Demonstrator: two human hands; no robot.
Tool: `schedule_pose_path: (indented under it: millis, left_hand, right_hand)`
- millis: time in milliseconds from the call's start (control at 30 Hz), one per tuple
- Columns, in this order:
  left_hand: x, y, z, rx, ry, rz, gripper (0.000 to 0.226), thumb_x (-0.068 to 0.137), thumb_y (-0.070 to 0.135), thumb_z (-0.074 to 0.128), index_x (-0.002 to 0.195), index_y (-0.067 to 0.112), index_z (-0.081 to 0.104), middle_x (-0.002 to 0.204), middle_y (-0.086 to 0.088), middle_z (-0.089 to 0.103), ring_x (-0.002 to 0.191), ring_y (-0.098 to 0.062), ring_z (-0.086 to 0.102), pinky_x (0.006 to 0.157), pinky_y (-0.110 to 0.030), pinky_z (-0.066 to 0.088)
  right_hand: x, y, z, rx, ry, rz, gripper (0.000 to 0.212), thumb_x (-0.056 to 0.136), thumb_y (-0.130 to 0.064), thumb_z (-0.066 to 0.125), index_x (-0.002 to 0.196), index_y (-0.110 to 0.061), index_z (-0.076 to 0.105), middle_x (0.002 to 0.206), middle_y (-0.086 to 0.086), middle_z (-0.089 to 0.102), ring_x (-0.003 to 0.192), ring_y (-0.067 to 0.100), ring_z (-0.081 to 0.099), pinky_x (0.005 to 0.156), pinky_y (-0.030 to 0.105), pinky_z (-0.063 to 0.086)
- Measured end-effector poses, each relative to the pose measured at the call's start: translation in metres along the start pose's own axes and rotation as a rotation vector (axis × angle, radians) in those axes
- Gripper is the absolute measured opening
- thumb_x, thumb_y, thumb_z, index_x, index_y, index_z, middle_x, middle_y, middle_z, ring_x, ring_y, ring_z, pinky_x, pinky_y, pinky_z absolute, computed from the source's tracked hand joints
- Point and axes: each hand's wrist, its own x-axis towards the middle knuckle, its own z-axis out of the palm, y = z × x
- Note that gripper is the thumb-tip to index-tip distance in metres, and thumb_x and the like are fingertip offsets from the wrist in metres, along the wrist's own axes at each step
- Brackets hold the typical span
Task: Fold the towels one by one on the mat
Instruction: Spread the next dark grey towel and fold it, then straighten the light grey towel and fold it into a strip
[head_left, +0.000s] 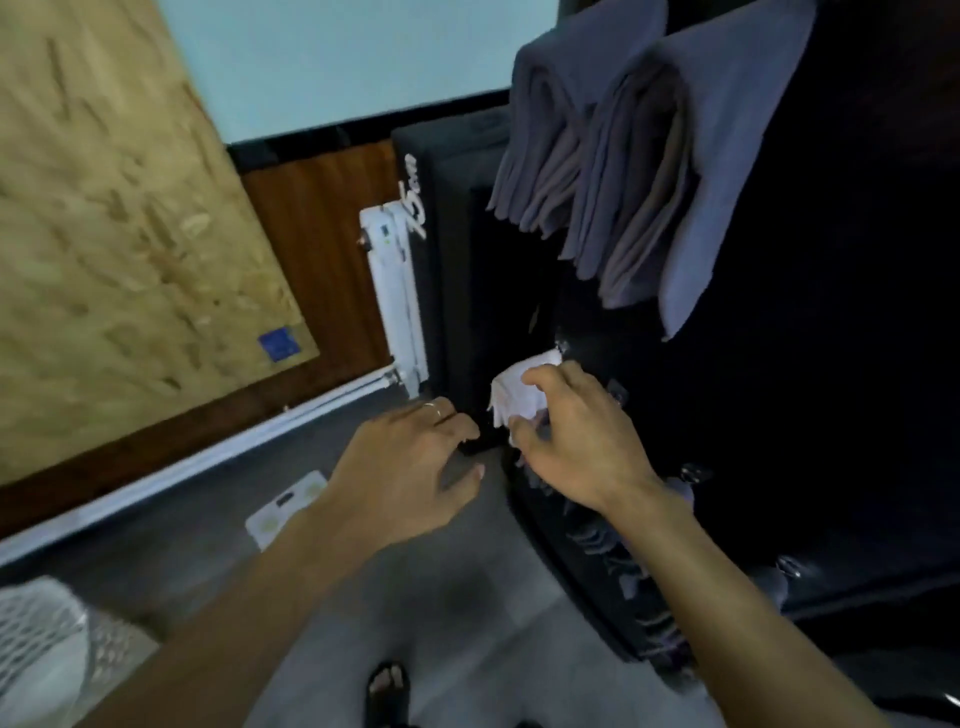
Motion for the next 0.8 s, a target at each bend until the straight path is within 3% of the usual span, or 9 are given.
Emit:
schedule_pose_path:
  millis: [100,233,400,633,800]
  left_hand:
    - [-0.035,0.030,0.016,0.038,-0.032,-0.158,0.037,0.077,0.049,0.044,0.094,0.027,0.069,0.089,0.007,0.066,0.077,-0.018,0.068,0.056,-0.030,0.052]
    - [-0.087,0.078,0.026,0.101,-0.103,-0.372,0.040,0.074,0.050,0.050,0.097,0.026,0.071,0.092,0.006,0.069,0.077,-0.018,0.069,0.059,-0.029,0.054]
    - [-0.154,0.140,0.037,0.104,-0.110,-0.562,0.044,0.074,0.051,0.043,0.095,0.024,0.070,0.084,0.003,0.069,0.071,-0.022,0.068,0.055,-0.028,0.051]
    - [-0.263,0.253,0.059,0.078,-0.105,-0.749,0.042,0.077,0.051,0.045,0.098,0.021,0.067,0.090,0.001,0.066,0.079,-0.023,0.066,0.061,-0.030,0.049]
    - [-0.335,0.359,0.080,0.059,-0.077,-0.858,0.041,0.075,0.051,0.043,0.092,0.021,0.066,0.083,0.001,0.065,0.072,-0.025,0.066,0.053,-0.030,0.051]
  right_hand:
    - [-0.012,0.014,0.010,0.019,-0.114,-0.105,0.042,0.093,-0.038,0.054,0.131,-0.020,0.048,0.122,0.001,0.049,0.113,0.020,0.047,0.082,0.033,0.037]
    - [-0.041,0.021,0.020,0.067,-0.266,-0.234,0.043,0.093,-0.037,0.055,0.132,-0.019,0.047,0.125,0.004,0.049,0.115,0.025,0.049,0.089,0.043,0.047]
    - [-0.096,0.016,0.030,0.057,-0.352,-0.403,0.043,0.093,-0.038,0.056,0.131,-0.020,0.048,0.125,0.003,0.050,0.115,0.023,0.051,0.090,0.041,0.048]
    - [-0.214,0.021,0.032,-0.042,-0.483,-0.583,0.045,0.092,-0.042,0.054,0.131,-0.022,0.047,0.126,0.002,0.051,0.117,0.023,0.051,0.091,0.040,0.048]
    - [-0.315,0.034,0.025,-0.094,-0.599,-0.683,0.045,0.092,-0.042,0.054,0.131,-0.021,0.048,0.125,0.002,0.051,0.115,0.023,0.052,0.091,0.039,0.047]
